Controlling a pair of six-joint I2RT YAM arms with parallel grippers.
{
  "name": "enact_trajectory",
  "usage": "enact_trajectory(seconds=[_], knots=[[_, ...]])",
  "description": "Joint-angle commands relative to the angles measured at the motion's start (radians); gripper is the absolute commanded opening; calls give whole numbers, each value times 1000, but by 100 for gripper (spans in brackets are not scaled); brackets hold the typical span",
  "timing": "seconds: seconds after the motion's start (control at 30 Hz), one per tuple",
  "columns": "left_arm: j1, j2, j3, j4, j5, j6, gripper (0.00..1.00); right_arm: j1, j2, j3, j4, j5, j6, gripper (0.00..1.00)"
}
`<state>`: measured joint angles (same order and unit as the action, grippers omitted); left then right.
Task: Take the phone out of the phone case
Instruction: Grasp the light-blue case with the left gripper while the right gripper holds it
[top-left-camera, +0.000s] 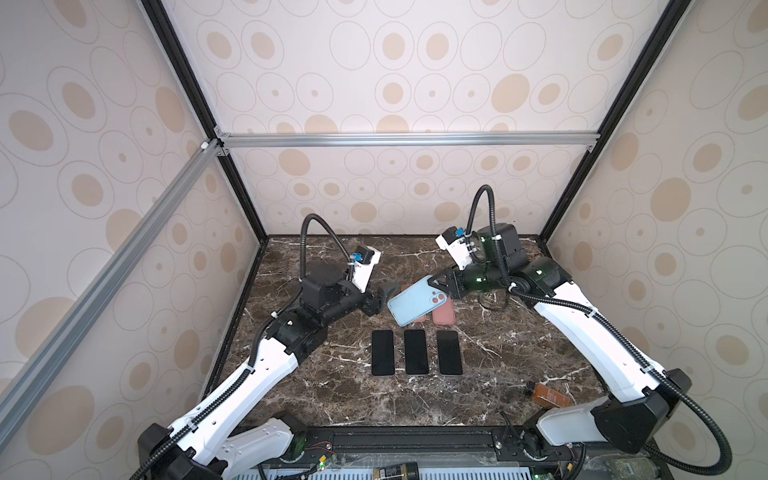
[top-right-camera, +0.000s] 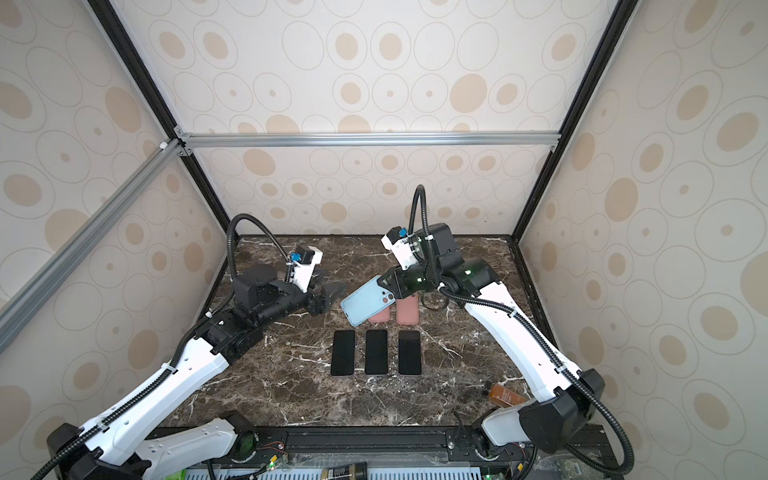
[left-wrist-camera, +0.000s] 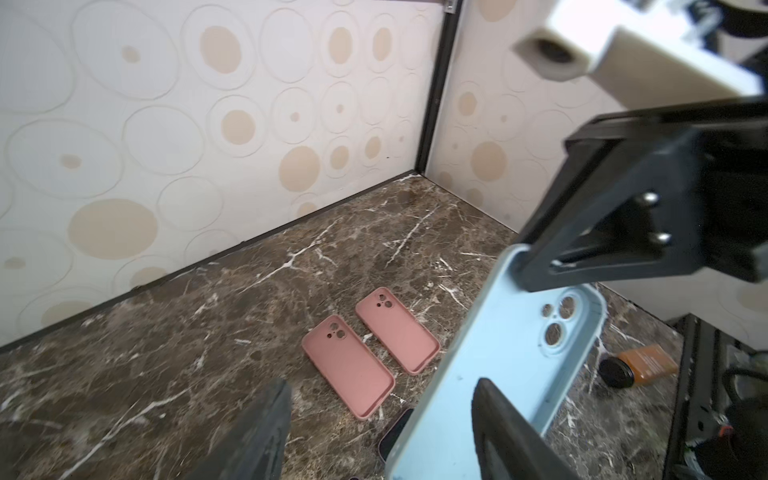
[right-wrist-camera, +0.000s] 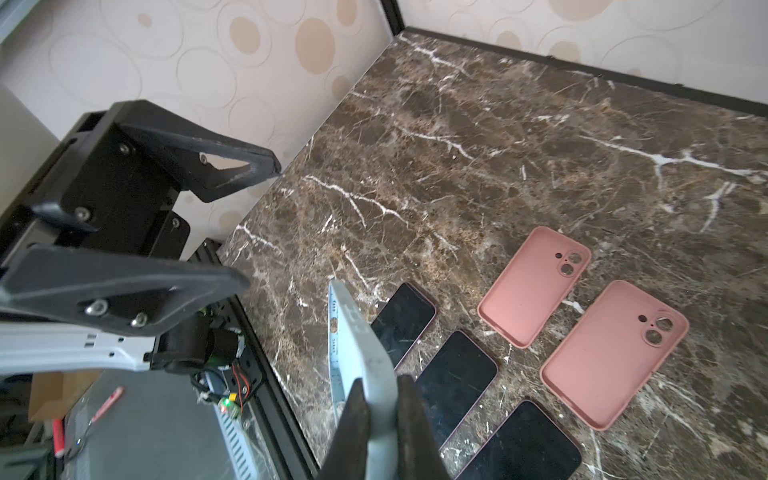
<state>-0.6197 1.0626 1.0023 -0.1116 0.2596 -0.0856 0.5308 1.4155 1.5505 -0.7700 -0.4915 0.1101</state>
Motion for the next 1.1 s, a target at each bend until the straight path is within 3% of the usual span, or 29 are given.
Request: enact_trajectory(seconds=[0.0, 0.13, 0.63, 0.93, 1.07], knots=[[-47, -8, -4, 27, -47, 116, 68, -11, 21, 42, -138, -74, -100, 0], [-80, 18, 1, 8, -73, 143, 66, -12, 23, 49, -155, -103, -120, 0], [-119, 91, 1, -24, 95, 118, 59, -12, -11, 21, -151, -66, -138, 0], [-123, 129, 1, -60, 100, 140, 37, -12, -5, 28, -151, -77, -137, 0], [-126, 138, 7, -59, 99, 143, 23, -12, 0, 28, -152, -85, -136, 0]])
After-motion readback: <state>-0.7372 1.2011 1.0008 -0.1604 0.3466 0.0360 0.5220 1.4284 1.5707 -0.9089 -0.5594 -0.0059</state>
